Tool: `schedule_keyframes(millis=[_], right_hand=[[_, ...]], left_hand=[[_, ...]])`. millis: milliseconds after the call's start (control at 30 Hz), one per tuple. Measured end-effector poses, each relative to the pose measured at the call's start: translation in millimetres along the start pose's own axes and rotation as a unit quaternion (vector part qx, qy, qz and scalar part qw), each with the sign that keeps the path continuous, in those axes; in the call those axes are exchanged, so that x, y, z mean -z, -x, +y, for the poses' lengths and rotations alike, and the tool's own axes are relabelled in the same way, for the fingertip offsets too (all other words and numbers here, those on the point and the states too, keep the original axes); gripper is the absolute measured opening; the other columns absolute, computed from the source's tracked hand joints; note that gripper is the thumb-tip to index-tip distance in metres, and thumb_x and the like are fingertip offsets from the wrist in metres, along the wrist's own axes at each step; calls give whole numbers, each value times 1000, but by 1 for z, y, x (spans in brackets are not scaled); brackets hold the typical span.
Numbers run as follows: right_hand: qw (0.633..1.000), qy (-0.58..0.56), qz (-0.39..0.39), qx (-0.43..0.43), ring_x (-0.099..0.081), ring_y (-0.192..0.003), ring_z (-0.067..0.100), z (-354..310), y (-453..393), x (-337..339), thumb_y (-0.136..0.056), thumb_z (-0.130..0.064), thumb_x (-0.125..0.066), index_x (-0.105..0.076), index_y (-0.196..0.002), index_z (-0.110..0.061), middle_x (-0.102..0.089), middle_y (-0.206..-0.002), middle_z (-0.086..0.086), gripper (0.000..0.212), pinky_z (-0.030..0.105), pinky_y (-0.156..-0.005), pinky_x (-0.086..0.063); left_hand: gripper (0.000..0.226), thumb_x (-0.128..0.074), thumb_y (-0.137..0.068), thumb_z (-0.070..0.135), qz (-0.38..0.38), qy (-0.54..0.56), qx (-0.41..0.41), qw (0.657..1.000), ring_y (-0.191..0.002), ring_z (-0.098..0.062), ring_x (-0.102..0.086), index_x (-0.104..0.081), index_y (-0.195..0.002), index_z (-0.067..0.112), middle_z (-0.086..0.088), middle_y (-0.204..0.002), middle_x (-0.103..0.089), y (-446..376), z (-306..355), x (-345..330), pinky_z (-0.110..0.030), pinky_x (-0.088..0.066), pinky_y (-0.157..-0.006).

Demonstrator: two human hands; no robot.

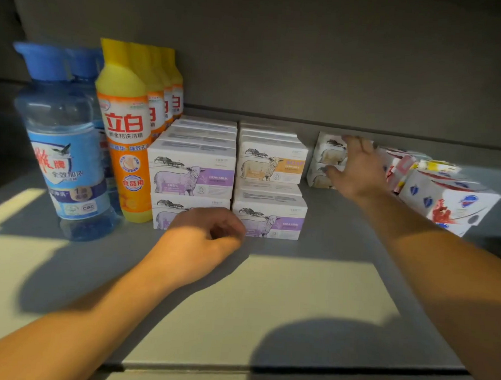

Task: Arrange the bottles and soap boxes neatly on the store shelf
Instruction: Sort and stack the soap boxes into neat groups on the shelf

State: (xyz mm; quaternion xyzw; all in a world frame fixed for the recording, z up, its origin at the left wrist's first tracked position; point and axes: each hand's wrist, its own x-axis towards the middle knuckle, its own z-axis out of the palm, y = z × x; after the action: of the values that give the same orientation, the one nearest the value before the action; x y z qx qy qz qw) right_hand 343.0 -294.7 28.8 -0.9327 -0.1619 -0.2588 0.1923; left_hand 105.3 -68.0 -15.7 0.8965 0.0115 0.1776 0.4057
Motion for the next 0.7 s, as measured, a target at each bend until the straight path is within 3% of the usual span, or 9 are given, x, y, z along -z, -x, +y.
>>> schedule_keyframes(millis=[200, 400, 533, 633, 700], right_hand=[[990, 128, -50, 11, -33, -137, 41, 2, -49, -11, -82, -37, -71, -31, -147, -24, -34, -152, 13, 77, 53, -109, -32], [979, 202, -20, -2, -30, -131, 41, 6, -59, -16, -78, -36, -74, -44, -137, -22, -38, -139, 14, 67, 54, -103, -30], [981, 190, 31, 2, -41, -124, 39, 4, -49, -13, -77, -37, -77, -51, -128, -16, -51, -130, 18, 61, 51, -102, -29], [986, 159, 49, 17, -56, -114, 36, 2, -35, -3, -82, -34, -73, -54, -124, -19, -64, -116, 15, 49, 47, -107, -26], [988, 142, 57, 24, -57, -114, 35, -3, -23, 10, -85, -32, -70, -55, -128, -22, -66, -115, 14, 47, 45, -106, -26]], left_hand=[[12, -67, -82, 19, -2, -11, 10, 1000, -75, -3, -64, -73, -83, 30, 16, -79, -72, -2, -2, -4, -9, -44, -65], [11, -67, -81, 19, -9, -19, 1, 1000, -73, -2, -63, -72, -79, 29, 17, -76, -70, -3, -3, -5, -8, -43, -63], [11, -67, -81, 20, -11, -33, 1, 999, -72, -4, -62, -71, -80, 30, 15, -76, -70, -3, -3, -5, -9, -43, -62], [10, -68, -81, 22, -11, -30, 7, 999, -74, 1, -62, -71, -85, 30, 17, -79, -70, -3, -3, -5, -5, -40, -64], [12, -69, -81, 23, -11, -23, 10, 1000, -76, 3, -62, -71, -89, 31, 17, -83, -70, -4, -4, -5, -3, -39, -65]])
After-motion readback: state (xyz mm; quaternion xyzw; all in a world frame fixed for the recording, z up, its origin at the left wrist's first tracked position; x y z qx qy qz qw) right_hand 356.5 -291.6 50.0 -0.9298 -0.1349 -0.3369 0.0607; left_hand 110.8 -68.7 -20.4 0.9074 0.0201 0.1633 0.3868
